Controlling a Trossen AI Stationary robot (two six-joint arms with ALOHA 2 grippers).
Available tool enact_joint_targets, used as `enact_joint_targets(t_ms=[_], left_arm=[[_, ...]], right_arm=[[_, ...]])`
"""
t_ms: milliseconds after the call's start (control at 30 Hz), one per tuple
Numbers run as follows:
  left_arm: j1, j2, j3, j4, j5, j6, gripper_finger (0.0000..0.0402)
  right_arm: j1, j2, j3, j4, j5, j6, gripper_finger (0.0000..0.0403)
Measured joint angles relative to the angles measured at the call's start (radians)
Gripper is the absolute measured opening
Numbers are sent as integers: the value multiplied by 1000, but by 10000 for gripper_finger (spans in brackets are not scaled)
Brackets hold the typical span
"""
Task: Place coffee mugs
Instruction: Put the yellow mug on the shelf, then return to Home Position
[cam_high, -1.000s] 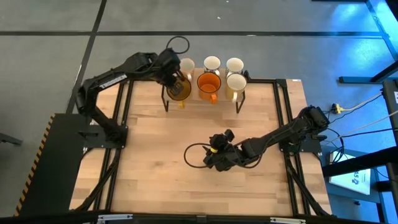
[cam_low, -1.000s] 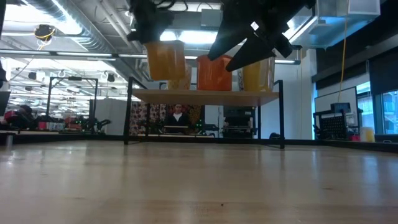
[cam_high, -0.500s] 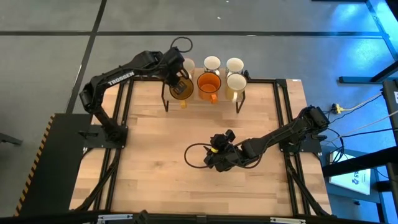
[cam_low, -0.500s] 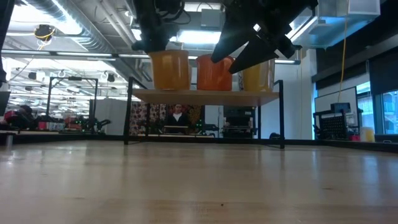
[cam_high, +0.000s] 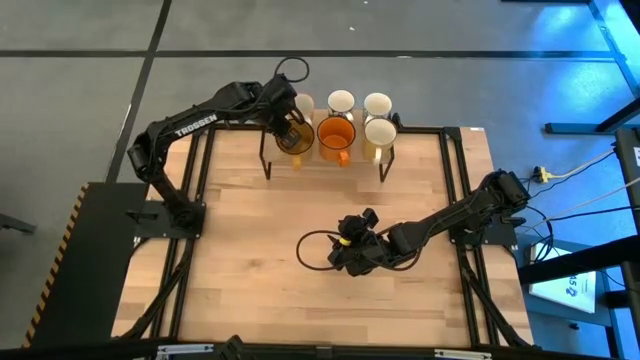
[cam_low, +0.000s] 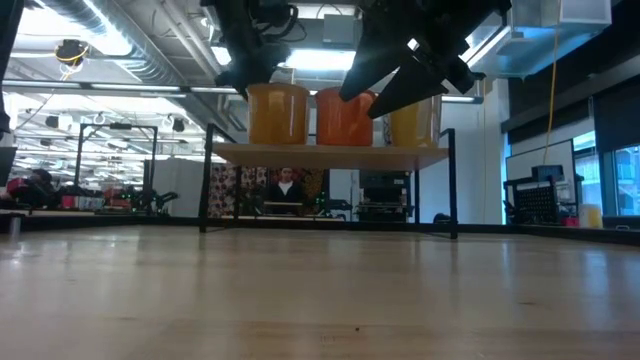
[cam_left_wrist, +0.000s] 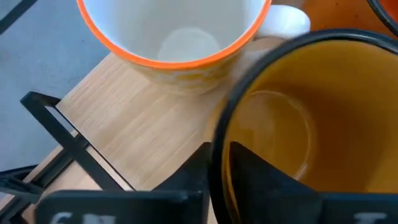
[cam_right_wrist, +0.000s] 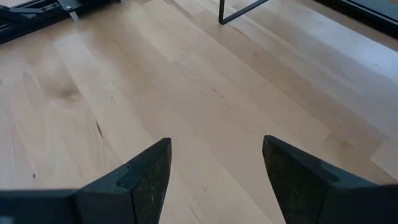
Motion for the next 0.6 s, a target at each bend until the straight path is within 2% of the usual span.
enact_joint_targets(t_ms=[233,600], left_arm=[[0,0,0,4,0,2,97],[-10,-25,110,-30,13,60,104]], right_arm=[[0,0,0,0,0,-1,238],[0,0,0,0,0,-6,238]])
